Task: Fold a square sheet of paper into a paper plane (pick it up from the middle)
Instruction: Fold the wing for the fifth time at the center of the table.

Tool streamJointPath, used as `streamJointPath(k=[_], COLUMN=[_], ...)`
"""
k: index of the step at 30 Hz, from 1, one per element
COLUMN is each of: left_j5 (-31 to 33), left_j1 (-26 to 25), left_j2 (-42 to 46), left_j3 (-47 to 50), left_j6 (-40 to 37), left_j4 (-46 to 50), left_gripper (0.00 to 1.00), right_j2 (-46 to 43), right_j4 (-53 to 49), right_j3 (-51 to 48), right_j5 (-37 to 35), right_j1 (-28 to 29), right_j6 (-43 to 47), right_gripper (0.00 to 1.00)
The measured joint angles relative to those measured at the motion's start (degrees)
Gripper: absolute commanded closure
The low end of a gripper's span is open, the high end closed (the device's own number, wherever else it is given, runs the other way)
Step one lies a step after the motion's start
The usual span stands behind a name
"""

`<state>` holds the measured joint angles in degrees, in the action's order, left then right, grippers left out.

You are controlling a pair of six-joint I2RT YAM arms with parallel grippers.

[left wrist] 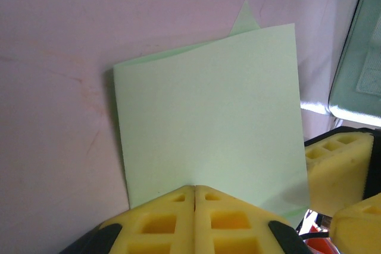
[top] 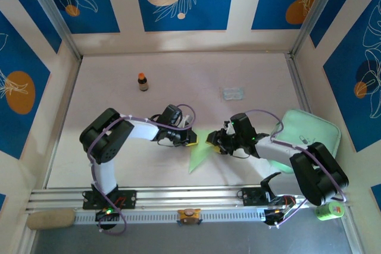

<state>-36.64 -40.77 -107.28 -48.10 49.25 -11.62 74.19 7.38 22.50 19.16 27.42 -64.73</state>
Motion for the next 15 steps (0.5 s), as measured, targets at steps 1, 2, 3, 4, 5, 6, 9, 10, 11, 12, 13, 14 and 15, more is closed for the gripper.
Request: streamJointPath(k=[1,2,3,4,5,6,9,10,11,12,13,14,15], left_j5=[0.0,0.0,0.0,0.0,0.0,0.0,0.0,0.0,0.0,0.0,0.0,0.0,0.0], left_j1=[0.0,0.0,0.0,0.0,0.0,0.0,0.0,0.0,0.0,0.0,0.0,0.0,0.0], left_j2=[0.0,0.0,0.1,0.2,0.3,0.4,0.4,0.4,0.4,0.4,0.4,0.4,0.4], left_j3=[0.0,0.0,0.1,0.2,0.3,0.4,0.4,0.4,0.4,0.4,0.4,0.4,0.4], left_j6=[0.0,0.0,0.0,0.0,0.0,0.0,0.0,0.0,0.0,0.0,0.0,0.0,0.0], left_j4=[0.0,0.0,0.0,0.0,0.1,0.1,0.1,0.1,0.1,0.1,0.1,0.1,0.1], left_gripper=[0.93,0.93,0.93,0.93,0.93,0.92,0.93,0.93,0.93,0.93,0.93,0.93,0.93], right_j2=[0.3,0.5,0.8,1.1,1.5,1.9,3.3,3.7,4.1,4.5,4.9,5.2,5.7], right_j4=[0.3,0.5,0.7,0.9,0.9,1.0,1.0,1.0,1.0,1.1,1.2,1.3,1.4], right_j3=[0.0,0.0,0.0,0.0,0.0,0.1,0.9,1.5,1.9,2.3,2.7,3.0,3.3], right_j5=[0.6,1.0,1.5,2.0,2.4,2.9,4.1,4.6,5.0,5.4,5.7,6.0,6.3], right_j1=[-0.5,-0.9,-1.3,-1.7,-1.9,-2.2,-2.7,-2.9,-2.9,-3.0,-3.1,-3.1,-3.2], right_j6=[0.4,0.9,1.4,1.8,2.2,2.6,3.6,4.0,4.4,4.8,5.1,5.4,5.8], right_gripper=[0.58,0.58,0.58,0.58,0.58,0.58,0.58,0.58,0.58,0.58,0.58,0.59,0.59])
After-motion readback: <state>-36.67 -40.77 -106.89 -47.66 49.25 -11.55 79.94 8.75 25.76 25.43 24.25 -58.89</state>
